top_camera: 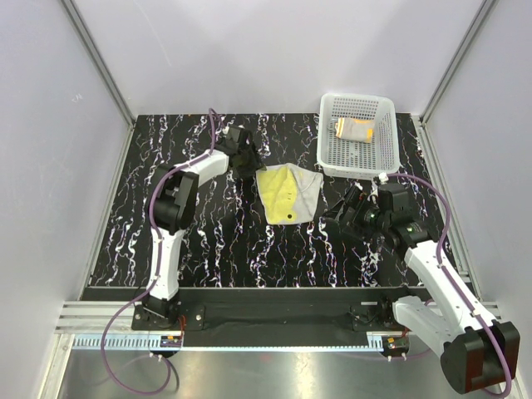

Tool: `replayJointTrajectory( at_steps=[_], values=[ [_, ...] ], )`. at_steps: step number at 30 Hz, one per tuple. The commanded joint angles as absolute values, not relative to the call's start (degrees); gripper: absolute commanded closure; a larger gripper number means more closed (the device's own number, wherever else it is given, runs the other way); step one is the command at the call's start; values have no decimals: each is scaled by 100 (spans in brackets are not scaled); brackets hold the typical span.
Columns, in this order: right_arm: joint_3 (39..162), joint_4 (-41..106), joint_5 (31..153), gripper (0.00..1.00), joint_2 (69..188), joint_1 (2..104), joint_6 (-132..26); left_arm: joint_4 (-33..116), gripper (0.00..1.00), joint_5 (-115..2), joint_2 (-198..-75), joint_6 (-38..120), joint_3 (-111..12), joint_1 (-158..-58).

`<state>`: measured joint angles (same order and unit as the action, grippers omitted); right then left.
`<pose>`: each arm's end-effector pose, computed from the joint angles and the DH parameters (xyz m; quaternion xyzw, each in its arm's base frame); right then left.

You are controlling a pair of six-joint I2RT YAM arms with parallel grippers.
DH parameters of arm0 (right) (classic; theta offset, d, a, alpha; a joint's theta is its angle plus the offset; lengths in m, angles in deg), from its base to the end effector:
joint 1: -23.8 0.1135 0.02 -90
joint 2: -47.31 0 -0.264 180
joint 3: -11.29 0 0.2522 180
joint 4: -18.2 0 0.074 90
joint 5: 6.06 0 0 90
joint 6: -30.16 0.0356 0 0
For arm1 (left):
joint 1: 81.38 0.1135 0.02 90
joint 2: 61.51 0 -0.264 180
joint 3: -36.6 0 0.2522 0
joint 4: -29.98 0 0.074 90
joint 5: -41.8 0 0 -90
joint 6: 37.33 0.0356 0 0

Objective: Roll the towels
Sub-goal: Flatten the towel

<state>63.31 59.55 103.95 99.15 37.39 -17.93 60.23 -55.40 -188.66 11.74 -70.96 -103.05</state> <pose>0.1818 0.0565 0.2511 0.1497 0.8870 0.3295 0.2866 0.4514 -0.1842 0.1558 -0.1356 0.9278 -0.2284 0.2621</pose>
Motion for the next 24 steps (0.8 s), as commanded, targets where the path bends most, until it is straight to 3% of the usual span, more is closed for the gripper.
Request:
replayJointTrajectory(
  at_steps=[1,4,6,7,11,19,24],
  values=[
    [6601,5789,10363,0,9917,3786,-1810,5754,54,-5865,-18912,1127,-6971,-10291],
    [6574,5806,10337,0,9908,3795,-1783,5736,61,-5936,-19035,1109,-7067,-10300],
    [6565,5841,10328,0,9864,3786,-1774,5719,72,-5945,-19054,1109,-7103,-10300],
    [6557,5859,10302,0,9829,3795,-1765,5710,84,-5945,-19045,1101,-7094,-10300],
    [6557,5920,10293,0,9811,3795,-1774,5841,100,-5822,-18887,1232,-7146,-10274],
    [6670,6166,10293,0,9539,3787,-1844,6500,100,-5427,-17308,2092,-7331,-10203],
    [7013,6474,10275,0,9363,3795,-1897,7317,100,-5119,-16330,2655,-8244,-10264]
  ],
)
